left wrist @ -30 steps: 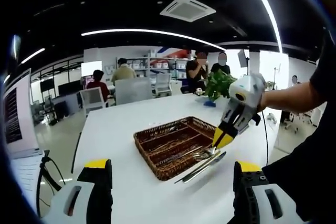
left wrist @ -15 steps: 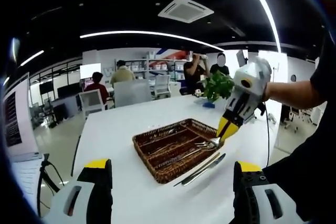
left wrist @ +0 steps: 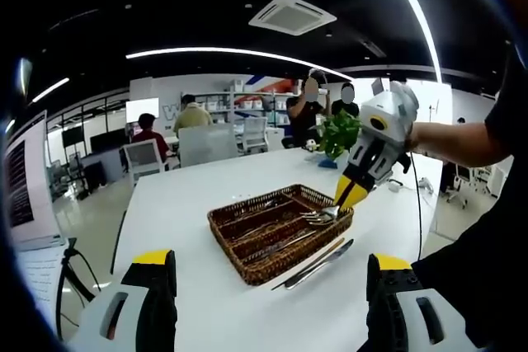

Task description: Arrange the knives, forks, and spoons in their matching storage slots by inserting each utensil handle-first until every utensil is classified and aligned in the correct compartment

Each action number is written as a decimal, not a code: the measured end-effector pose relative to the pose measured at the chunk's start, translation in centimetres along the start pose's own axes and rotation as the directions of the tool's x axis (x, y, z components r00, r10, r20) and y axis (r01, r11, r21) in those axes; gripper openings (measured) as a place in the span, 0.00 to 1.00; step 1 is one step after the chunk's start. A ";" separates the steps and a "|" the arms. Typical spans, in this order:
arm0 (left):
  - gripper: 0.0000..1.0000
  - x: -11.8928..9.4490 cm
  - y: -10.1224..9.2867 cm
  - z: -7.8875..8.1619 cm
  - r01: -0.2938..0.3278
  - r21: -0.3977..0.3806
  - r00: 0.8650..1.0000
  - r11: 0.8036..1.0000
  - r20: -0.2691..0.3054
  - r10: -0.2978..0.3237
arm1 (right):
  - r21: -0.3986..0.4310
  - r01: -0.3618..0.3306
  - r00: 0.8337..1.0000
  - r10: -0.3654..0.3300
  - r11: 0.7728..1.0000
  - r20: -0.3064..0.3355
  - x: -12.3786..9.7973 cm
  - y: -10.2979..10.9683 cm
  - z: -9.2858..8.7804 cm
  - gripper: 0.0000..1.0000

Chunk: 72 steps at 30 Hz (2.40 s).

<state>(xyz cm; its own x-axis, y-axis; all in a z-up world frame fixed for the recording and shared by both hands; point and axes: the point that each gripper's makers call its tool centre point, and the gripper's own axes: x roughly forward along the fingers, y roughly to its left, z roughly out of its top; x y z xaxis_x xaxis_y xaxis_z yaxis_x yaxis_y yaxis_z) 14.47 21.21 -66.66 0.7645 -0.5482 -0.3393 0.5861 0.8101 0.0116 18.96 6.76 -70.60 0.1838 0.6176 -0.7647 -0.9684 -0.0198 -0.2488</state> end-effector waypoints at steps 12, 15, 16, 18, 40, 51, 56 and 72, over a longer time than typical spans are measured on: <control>1.00 -0.1 0.0 -0.2 -0.009 -0.001 1.000 1.000 -0.003 0.009 | -0.005 0.016 0.999 -0.016 1.000 -0.029 0.4 -2.1 -0.2 0.00; 1.00 -0.1 -0.1 -0.3 -0.008 0.000 1.000 1.000 -0.006 0.008 | -0.002 0.018 0.999 -0.018 1.000 -0.031 0.4 -2.6 -0.1 0.00; 1.00 -0.1 -0.1 -0.3 -0.006 0.002 1.000 1.000 -0.008 0.006 | 0.000 0.017 0.999 -0.017 1.000 -0.034 0.4 -2.8 -0.1 0.00; 1.00 -0.1 -0.2 -0.3 -0.006 0.002 1.000 1.000 -0.010 0.006 | -0.011 0.021 0.999 -0.022 1.000 -0.041 0.5 -3.2 -0.1 0.00; 1.00 -0.3 0.1 -0.6 -0.005 0.000 1.000 1.000 -0.011 0.005 | -0.034 0.039 0.996 -0.042 0.999 -0.083 1.9 -9.1 -0.1 0.00; 1.00 -0.1 0.7 -1.3 -0.011 -0.008 1.000 1.000 -0.013 0.010 | -0.032 0.035 0.993 -0.038 0.999 -0.114 3.3 -11.8 -0.8 0.00; 1.00 0.3 0.9 -1.8 -0.005 -0.015 1.000 1.000 -0.019 0.005 | -0.029 0.032 0.991 -0.035 0.999 -0.129 4.3 -13.2 -1.2 0.00; 1.00 2.0 1.4 -2.4 0.013 -0.043 1.000 0.999 -0.009 -0.013 | 0.009 0.002 0.974 0.000 1.000 -0.228 8.6 -15.1 -4.6 0.00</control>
<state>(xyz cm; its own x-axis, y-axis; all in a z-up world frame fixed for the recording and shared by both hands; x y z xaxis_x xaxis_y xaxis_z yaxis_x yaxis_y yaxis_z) 16.17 21.74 -69.54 0.7541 -0.5571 -0.3479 0.5840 0.8111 -0.0330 35.98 8.79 -76.17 0.2174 0.4217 -0.8803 -0.9695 -0.0116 -0.2449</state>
